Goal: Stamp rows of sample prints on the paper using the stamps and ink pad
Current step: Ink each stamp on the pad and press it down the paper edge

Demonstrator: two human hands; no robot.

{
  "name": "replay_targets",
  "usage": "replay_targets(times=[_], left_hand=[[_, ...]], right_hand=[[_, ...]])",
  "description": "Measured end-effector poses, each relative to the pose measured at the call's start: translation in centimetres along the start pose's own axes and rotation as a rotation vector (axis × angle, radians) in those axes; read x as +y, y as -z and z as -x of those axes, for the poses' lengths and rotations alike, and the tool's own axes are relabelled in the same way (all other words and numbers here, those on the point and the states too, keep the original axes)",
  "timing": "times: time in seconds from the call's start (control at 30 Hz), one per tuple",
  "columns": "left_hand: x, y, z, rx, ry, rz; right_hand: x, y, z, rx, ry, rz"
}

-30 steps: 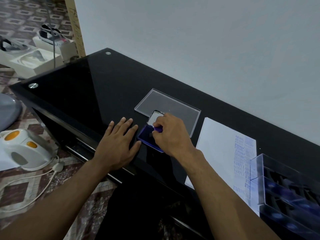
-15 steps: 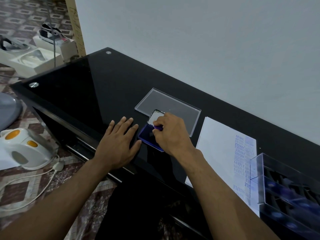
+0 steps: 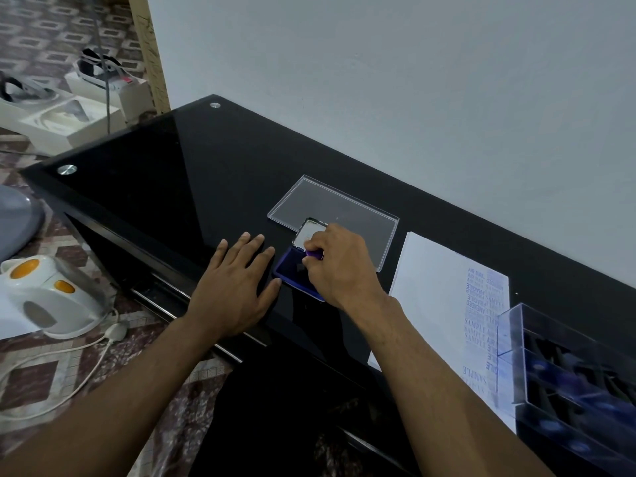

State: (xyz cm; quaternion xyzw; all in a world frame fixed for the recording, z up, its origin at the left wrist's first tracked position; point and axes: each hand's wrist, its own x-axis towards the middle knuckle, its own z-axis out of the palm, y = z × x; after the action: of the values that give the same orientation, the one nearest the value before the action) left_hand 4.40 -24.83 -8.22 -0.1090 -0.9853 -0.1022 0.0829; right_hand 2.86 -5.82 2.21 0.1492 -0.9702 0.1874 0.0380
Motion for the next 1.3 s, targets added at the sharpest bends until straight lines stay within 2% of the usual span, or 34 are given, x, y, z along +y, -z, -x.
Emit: replay_targets(times=[0.43, 0.6, 0.73, 1.1, 1.3], left_hand=[[0.1, 0.3, 0.0, -0.014, 0.001, 0.012], [0.0, 0.8, -0.2, -0.039, 0.002, 0.075], [1.0, 1.7, -0.5, 0.029, -0.016, 0.142], [10.7, 2.9, -2.8, 0.072, -0.208, 0.226], [16.8, 2.0, -4.4, -0.022, -0.294, 0.250]], right_hand=[[0.0, -0.2, -0.2, -0.045, -0.002, 0.029], [0.2, 0.0, 0.9, 0.076, -0.013, -0.043], [1.3, 1.0, 2.5, 0.212, -0.099, -0.156], [8.5, 6.1, 7.5, 0.329, -0.258, -0.168], [13.7, 8.7, 10.2, 0.342, -0.384, -0.138]])
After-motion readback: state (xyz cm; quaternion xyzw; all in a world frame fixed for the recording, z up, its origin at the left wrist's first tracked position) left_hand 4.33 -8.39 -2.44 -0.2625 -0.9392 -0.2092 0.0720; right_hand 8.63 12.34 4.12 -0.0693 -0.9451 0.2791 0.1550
